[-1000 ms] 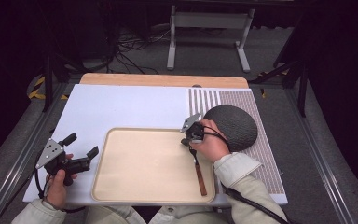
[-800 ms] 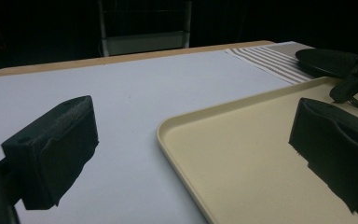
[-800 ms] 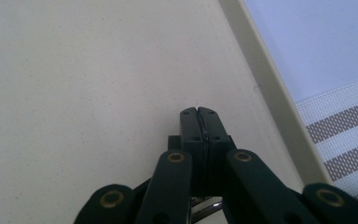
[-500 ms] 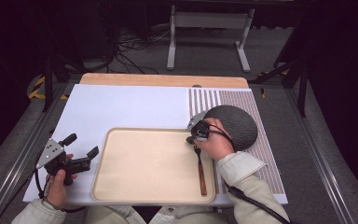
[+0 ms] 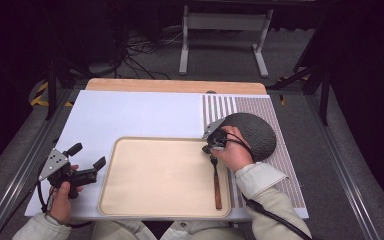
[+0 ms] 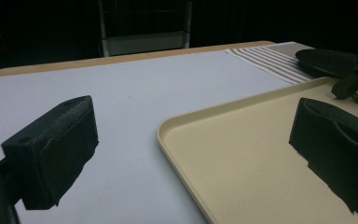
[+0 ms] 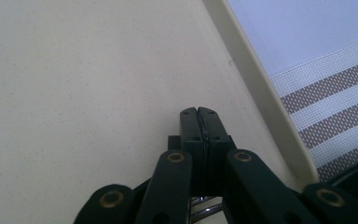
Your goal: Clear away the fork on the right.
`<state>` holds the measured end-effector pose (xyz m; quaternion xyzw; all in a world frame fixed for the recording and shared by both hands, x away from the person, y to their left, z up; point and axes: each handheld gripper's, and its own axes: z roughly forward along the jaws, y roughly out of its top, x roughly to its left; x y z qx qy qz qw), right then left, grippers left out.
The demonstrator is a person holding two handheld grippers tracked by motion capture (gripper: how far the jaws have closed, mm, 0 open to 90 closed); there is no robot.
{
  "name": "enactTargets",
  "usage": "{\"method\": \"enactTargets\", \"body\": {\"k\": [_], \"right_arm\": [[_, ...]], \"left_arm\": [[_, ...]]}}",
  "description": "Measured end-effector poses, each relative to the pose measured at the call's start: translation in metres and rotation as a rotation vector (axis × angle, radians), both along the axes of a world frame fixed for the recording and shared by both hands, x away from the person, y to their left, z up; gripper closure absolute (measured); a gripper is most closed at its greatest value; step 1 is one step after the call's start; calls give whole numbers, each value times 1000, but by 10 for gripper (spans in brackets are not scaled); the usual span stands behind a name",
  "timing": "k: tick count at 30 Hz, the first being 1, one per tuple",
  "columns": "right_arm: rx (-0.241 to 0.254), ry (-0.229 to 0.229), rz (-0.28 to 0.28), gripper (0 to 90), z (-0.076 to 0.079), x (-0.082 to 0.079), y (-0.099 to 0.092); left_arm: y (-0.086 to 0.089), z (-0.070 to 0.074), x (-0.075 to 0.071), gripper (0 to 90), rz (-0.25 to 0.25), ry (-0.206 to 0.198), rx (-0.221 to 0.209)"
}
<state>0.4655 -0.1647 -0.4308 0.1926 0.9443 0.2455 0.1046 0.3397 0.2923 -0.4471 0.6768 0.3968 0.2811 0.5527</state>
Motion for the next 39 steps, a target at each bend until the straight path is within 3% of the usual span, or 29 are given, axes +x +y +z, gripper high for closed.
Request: {"method": "enactTargets", "body": {"k": [9, 13, 15, 17, 22, 27, 39], "right_arm": [[38, 3, -5, 813, 7, -2, 1], [75, 14, -2, 611, 13, -6, 4], [67, -13, -1, 450, 16, -8, 5], [92, -13, -4, 383, 20, -12, 5], [152, -67, 4, 244, 31, -19, 4], [222, -113, -13, 180, 44, -26, -5], [353, -197, -58, 166, 55, -47, -31]], "left_arm": [[0, 0, 0, 17, 1, 0, -1], [0, 0, 0, 17, 0, 0, 0], [0, 0, 0, 17, 2, -1, -3], [0, 0, 1, 17, 1, 0, -2], [0, 0, 0, 17, 4, -2, -3], [0, 0, 0, 17, 2, 0, 1], [0, 1, -1, 17, 5, -1, 2]]}}
